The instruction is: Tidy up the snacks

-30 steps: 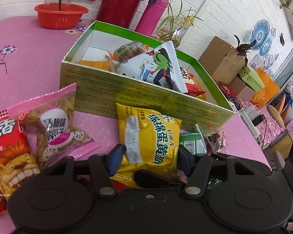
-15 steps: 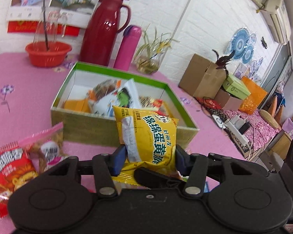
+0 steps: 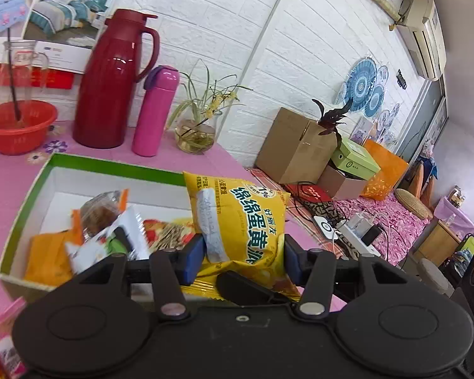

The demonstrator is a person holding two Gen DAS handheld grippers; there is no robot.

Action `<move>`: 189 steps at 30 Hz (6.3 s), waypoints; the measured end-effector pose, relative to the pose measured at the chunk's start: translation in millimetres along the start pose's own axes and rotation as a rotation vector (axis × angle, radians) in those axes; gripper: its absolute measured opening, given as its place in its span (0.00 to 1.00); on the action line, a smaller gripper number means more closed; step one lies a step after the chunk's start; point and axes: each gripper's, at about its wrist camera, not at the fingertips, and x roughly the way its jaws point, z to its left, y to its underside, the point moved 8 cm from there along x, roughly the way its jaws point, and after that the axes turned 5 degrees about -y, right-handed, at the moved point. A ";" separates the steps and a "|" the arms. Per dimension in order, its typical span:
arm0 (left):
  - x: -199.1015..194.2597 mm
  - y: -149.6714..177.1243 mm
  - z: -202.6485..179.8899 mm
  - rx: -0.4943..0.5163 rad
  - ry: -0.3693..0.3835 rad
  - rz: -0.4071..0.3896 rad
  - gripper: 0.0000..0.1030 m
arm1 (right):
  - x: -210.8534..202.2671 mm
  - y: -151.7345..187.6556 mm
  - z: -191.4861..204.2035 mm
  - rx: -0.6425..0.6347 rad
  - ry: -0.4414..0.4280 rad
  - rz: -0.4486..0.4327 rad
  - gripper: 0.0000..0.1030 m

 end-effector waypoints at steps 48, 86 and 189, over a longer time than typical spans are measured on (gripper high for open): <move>-145.2 71.2 105.2 -0.136 -0.261 -0.078 1.00 | -1.3 31.8 112.9 -0.193 -0.123 0.084 1.00; -143.0 113.0 222.7 -0.379 -0.284 0.032 0.34 | 110.4 80.1 206.9 -0.197 -0.415 0.470 1.00; -114.1 145.0 117.4 -0.256 -0.147 0.147 0.53 | -43.3 87.1 131.4 -0.022 -0.289 0.202 1.00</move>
